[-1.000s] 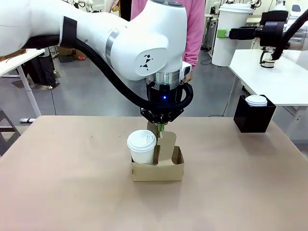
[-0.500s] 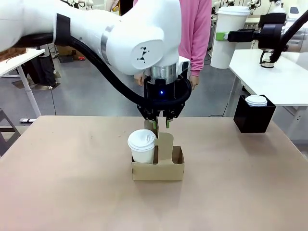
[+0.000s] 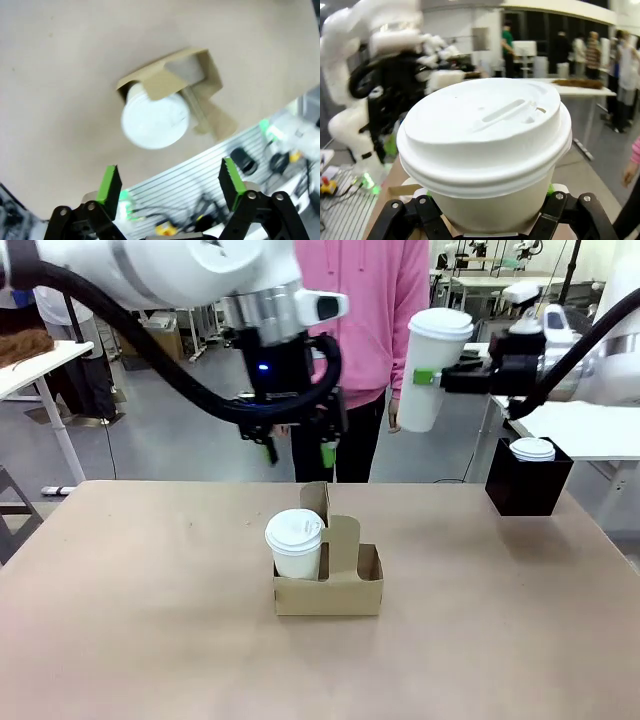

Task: Pour a drink into a cup and package it in a carrier.
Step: Insert the held 600 ml Paper Cup into the Cup Carrier.

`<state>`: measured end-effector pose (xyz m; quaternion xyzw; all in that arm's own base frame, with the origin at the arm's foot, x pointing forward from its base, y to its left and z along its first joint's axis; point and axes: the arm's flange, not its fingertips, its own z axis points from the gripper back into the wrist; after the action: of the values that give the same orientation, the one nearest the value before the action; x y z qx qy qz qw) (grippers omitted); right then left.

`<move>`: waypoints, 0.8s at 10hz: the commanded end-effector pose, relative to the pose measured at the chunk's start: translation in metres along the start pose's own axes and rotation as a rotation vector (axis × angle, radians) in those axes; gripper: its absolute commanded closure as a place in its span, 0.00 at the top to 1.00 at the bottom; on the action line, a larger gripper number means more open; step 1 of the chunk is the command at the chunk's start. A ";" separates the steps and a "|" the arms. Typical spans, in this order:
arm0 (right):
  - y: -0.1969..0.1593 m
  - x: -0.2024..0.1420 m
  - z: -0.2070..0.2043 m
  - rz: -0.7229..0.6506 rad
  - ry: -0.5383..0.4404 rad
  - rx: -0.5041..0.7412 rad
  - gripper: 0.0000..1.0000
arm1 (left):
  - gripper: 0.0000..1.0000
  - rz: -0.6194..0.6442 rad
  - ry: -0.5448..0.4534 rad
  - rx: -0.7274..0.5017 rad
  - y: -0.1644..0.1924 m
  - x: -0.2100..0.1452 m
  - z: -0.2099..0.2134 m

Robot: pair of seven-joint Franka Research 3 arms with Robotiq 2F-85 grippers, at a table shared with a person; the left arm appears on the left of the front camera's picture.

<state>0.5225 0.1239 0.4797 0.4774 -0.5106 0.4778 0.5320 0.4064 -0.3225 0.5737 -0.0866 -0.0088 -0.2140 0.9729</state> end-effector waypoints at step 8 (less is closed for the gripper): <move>0.015 -0.023 -0.036 0.076 0.099 0.078 0.81 | 1.00 -0.252 -0.018 0.076 0.027 -0.006 0.001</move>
<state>0.5110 0.1574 0.4563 0.4560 -0.4829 0.5388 0.5182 0.4115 -0.2944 0.5693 -0.0534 -0.0269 -0.3398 0.9386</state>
